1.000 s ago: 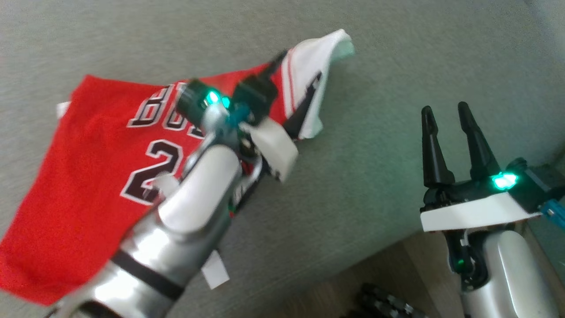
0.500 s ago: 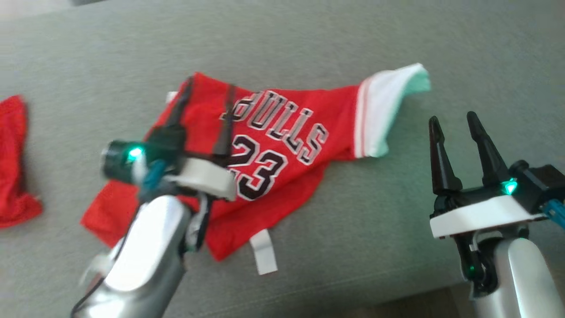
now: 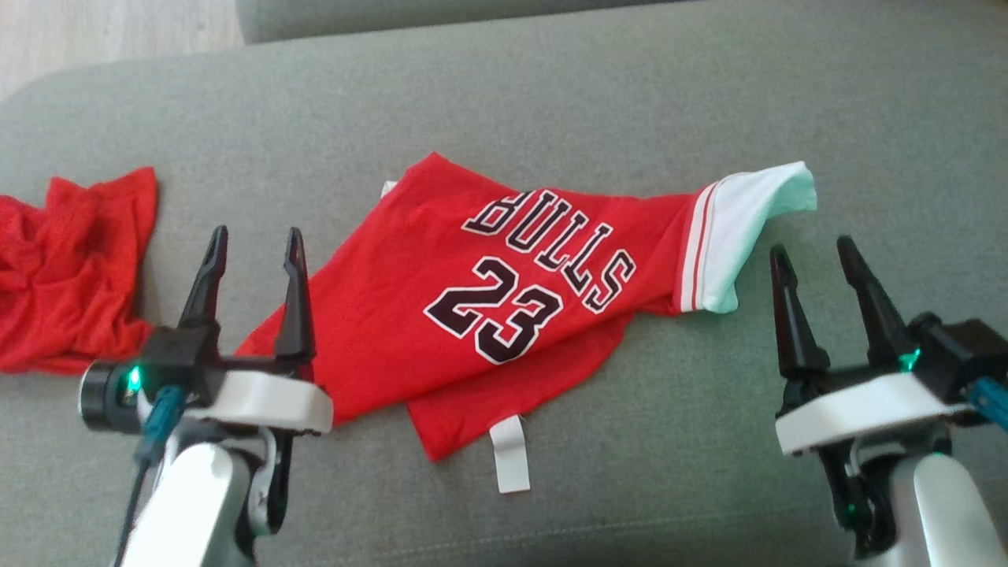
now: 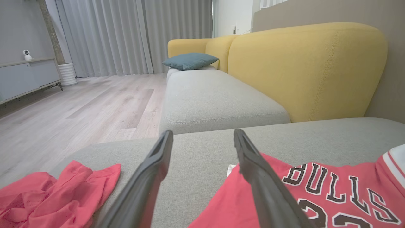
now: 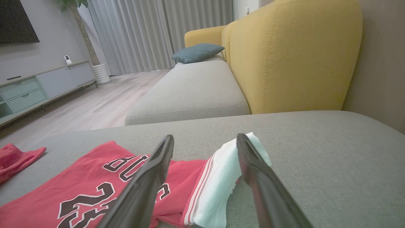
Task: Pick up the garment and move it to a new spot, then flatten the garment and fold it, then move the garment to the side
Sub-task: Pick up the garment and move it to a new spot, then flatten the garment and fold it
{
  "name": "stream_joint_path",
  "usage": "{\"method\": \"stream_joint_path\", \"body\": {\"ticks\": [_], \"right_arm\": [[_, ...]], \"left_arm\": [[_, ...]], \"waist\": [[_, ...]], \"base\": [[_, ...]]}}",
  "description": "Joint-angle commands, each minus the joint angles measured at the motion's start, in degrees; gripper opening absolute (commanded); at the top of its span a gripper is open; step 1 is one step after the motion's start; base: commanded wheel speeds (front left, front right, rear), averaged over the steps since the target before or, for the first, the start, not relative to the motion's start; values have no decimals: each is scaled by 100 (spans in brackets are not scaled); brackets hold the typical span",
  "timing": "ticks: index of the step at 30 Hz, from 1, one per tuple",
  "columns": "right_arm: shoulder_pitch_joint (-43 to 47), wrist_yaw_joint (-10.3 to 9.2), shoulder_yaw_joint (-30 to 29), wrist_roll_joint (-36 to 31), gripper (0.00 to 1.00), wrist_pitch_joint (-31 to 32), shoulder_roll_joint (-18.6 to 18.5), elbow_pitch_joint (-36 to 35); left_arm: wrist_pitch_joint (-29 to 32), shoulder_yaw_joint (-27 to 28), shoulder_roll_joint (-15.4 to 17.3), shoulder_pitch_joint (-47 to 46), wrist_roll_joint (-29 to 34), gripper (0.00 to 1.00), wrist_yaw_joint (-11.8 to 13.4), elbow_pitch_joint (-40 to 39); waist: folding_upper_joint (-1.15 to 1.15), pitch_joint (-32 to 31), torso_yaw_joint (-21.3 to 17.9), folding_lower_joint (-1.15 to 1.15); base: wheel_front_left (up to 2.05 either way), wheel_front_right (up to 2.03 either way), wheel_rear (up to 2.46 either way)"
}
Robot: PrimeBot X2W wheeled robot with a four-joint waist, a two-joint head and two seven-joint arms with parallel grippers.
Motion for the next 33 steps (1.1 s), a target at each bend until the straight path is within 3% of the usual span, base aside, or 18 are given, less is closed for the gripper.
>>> {"method": "stream_joint_path", "body": {"ticks": [1,8,19,33], "right_arm": [[-2,23,119,-32,100,15,-96,-188],[299,23,151,-26,100,100,-78,-220],[567,23,174,-42,100,226,-47,-372],[601,23,180,-52,100,247,-15,-473]], "left_arm": [[-51,346,166,-89,-1,100,-116,-272],[-51,636,158,445,-39,100,-435,-375],[-51,823,84,1046,50,100,-509,-273],[-51,890,15,1113,149,100,-612,-105]], "waist": [[0,-109,6,0],[0,-387,-26,0],[0,-654,-54,0],[0,-654,-44,0]], "base": [[0,0,0],[0,0,0],[0,0,0],[0,0,0]]}}
